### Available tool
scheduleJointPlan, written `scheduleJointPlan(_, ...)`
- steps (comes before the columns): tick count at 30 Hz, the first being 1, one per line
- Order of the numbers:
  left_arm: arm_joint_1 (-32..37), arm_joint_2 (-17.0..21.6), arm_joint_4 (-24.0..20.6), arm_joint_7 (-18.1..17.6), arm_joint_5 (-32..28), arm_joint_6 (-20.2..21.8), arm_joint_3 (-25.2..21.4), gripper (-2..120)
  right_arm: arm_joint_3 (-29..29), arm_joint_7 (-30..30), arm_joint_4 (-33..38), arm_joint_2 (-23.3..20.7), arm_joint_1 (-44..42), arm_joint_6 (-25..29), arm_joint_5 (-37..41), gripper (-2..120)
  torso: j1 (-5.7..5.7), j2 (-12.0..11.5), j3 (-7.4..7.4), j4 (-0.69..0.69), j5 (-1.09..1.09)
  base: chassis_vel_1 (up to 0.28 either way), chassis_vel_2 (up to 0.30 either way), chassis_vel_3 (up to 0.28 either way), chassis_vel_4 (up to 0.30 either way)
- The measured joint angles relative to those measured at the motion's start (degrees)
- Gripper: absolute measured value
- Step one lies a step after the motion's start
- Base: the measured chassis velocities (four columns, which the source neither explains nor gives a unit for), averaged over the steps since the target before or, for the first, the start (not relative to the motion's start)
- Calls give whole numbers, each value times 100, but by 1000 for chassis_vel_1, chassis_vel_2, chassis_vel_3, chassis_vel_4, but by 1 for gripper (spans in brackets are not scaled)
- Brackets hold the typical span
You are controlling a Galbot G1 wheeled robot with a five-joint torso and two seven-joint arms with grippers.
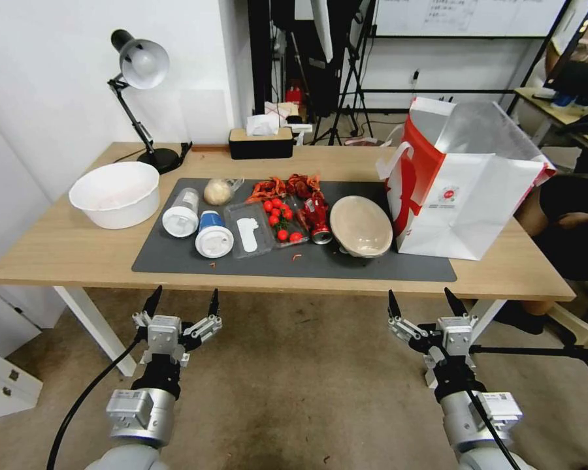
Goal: Pick up the trash from the table and place it into the takeout bag.
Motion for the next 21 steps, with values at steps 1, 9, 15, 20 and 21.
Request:
scheduleJointPlan(1, 0, 0, 0, 0, 0, 0, 0, 100, 0, 0, 0, 0, 0, 0, 0, 100, 0, 0, 0, 0, 0, 0, 0, 0, 0)
scheduleJointPlan(9, 0, 0, 0, 0, 0, 0, 0, 100, 0, 0, 0, 0, 0, 0, 0, 100, 0, 0, 0, 0, 0, 0, 0, 0, 0)
scheduleJointPlan(15, 0, 0, 0, 0, 0, 0, 0, 100, 0, 0, 0, 0, 0, 0, 0, 100, 0, 0, 0, 0, 0, 0, 0, 0, 0)
scheduleJointPlan(20, 0, 0, 0, 0, 0, 0, 0, 100, 0, 0, 0, 0, 0, 0, 0, 100, 0, 0, 0, 0, 0, 0, 0, 0, 0)
scheduleJointPlan(21, 0, 0, 0, 0, 0, 0, 0, 100, 0, 0, 0, 0, 0, 0, 0, 100, 0, 0, 0, 0, 0, 0, 0, 0, 0)
